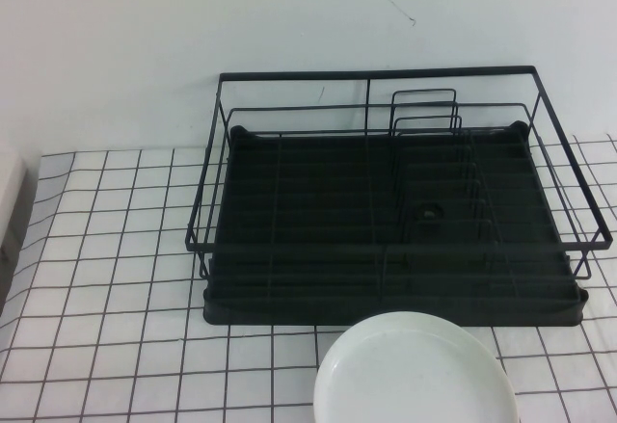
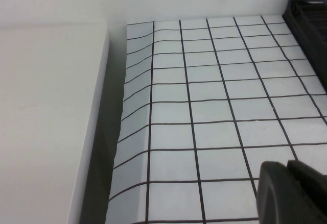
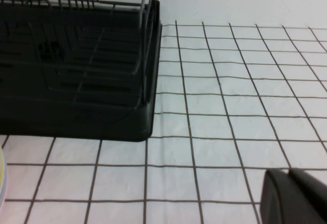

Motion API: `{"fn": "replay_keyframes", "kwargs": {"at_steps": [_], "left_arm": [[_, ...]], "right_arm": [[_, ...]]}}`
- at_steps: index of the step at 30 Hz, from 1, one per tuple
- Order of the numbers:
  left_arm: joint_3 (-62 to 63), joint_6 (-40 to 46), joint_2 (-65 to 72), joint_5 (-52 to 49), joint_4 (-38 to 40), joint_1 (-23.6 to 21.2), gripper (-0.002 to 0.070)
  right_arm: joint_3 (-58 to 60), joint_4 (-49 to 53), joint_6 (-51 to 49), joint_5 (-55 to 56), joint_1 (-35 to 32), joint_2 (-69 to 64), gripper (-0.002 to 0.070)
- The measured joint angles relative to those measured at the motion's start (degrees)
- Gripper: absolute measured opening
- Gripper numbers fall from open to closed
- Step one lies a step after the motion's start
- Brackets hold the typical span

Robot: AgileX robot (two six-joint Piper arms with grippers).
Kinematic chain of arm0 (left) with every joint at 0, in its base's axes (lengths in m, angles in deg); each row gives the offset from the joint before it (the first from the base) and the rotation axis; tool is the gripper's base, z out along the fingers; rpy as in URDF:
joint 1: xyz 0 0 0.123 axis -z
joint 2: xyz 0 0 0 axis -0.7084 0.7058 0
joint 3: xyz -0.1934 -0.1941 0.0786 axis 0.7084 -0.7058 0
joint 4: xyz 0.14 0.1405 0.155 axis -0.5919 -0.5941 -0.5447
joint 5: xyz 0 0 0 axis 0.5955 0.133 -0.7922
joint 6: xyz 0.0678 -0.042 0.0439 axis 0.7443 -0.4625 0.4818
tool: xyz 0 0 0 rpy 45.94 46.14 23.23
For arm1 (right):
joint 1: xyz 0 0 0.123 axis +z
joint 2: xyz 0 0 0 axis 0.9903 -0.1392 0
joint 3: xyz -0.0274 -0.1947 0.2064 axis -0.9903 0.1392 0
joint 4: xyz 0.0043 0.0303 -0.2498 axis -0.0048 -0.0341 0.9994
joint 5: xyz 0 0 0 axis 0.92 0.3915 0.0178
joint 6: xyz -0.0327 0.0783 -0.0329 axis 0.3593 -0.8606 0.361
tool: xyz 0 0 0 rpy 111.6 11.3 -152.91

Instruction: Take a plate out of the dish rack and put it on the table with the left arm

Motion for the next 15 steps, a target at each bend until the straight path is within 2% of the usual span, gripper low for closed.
{"fn": "replay_keyframes", "kwargs": {"at_steps": [15], "left_arm": [[0.00, -0.46, 0.00, -0.02, -0.02, 0.00, -0.0002]], "right_arm": [[0.00, 0.00, 0.00, 0.00, 0.00, 0.00, -0.0001]]}}
